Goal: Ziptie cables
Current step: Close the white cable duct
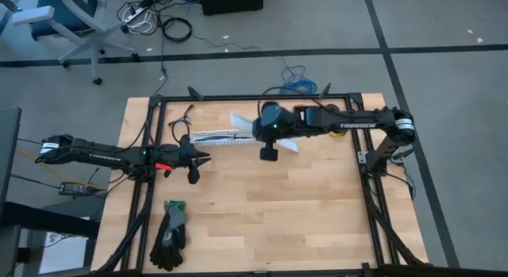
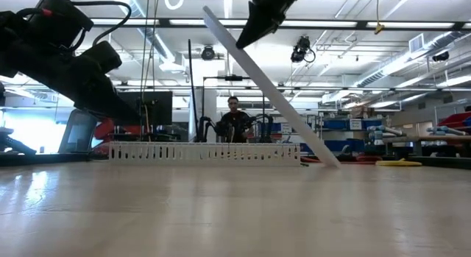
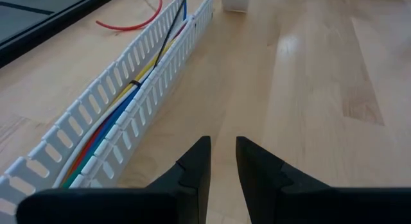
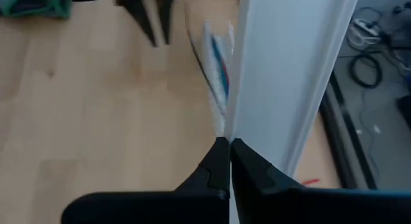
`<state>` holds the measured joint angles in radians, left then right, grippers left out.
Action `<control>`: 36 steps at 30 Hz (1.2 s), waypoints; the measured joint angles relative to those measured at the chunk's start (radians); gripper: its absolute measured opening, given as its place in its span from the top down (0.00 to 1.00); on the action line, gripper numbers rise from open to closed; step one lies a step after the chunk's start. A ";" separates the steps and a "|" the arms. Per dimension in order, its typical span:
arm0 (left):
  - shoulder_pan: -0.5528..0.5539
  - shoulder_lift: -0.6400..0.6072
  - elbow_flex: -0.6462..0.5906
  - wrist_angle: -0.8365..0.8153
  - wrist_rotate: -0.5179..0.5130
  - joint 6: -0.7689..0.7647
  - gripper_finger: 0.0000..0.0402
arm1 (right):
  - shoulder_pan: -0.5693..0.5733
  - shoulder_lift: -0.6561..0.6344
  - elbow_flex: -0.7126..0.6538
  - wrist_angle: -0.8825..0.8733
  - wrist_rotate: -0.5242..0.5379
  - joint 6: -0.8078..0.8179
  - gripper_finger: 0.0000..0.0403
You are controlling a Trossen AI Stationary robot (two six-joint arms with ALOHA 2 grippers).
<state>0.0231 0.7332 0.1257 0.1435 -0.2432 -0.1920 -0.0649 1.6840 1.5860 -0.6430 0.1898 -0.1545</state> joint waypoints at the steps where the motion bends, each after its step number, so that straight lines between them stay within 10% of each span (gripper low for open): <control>1: 0.000 0.000 0.000 0.002 0.000 0.000 0.79 | -0.013 0.000 0.000 -0.002 0.000 -0.004 1.00; 22: 0.001 0.000 0.000 0.022 -0.024 0.007 0.79 | -0.225 0.180 0.000 -0.030 -0.467 -0.177 1.00; 36: 0.001 0.000 0.000 0.020 -0.024 0.005 0.79 | -0.311 0.264 -0.001 -0.019 -0.573 -0.262 1.00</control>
<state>0.0238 0.7333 0.1257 0.1631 -0.2668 -0.1871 -0.3756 1.9476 1.5848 -0.6616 -0.3832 -0.4164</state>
